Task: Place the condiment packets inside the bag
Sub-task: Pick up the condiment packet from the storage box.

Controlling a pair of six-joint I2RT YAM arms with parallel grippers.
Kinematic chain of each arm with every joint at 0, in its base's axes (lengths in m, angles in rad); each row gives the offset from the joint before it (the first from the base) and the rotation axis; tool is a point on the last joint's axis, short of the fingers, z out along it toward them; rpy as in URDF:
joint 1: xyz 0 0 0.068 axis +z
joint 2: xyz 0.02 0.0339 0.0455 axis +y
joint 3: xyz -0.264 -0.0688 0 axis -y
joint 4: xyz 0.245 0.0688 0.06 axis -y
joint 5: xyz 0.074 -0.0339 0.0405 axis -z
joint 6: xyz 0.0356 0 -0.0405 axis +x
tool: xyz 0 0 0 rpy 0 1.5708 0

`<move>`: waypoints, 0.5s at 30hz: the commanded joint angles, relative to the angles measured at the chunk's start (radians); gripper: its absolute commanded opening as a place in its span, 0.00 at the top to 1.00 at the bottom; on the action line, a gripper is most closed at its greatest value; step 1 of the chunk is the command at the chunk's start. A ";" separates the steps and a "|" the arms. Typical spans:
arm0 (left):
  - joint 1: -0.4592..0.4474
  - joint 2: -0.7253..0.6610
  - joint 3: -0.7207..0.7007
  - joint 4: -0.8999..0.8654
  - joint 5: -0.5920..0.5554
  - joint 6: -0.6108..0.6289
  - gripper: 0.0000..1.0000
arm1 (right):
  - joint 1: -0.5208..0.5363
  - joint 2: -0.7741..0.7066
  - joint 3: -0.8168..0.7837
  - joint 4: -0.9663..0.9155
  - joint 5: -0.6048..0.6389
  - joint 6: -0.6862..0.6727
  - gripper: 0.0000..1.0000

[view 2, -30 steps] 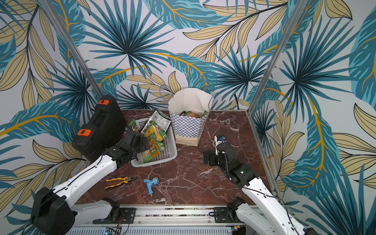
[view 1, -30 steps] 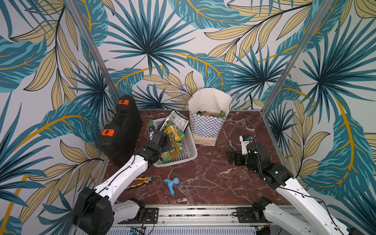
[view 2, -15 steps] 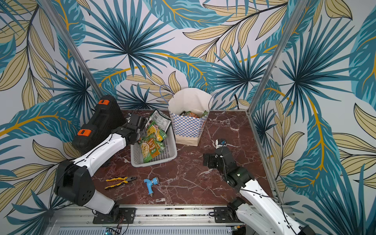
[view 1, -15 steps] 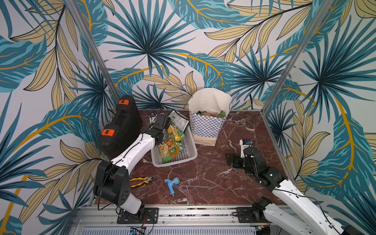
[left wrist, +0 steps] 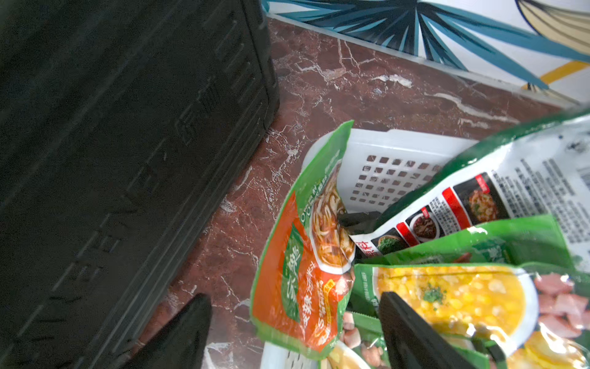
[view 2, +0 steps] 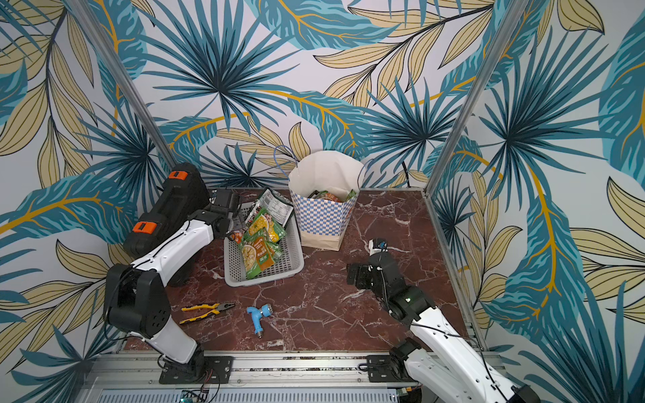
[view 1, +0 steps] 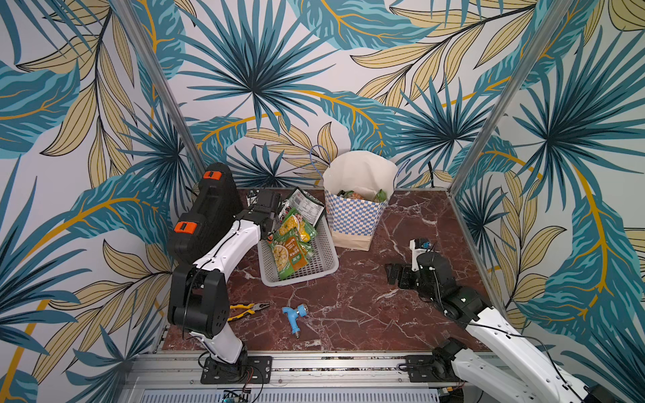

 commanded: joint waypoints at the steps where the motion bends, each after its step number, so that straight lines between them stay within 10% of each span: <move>1: 0.025 0.048 0.071 0.015 0.066 0.027 0.34 | 0.002 0.005 -0.020 0.023 -0.017 0.014 0.00; 9: 0.031 0.054 0.141 -0.013 0.178 0.036 0.95 | 0.002 0.005 -0.014 0.017 -0.019 0.019 0.01; 15: 0.019 -0.053 0.118 0.012 0.284 0.054 1.00 | 0.001 0.003 -0.016 -0.004 -0.003 0.026 0.00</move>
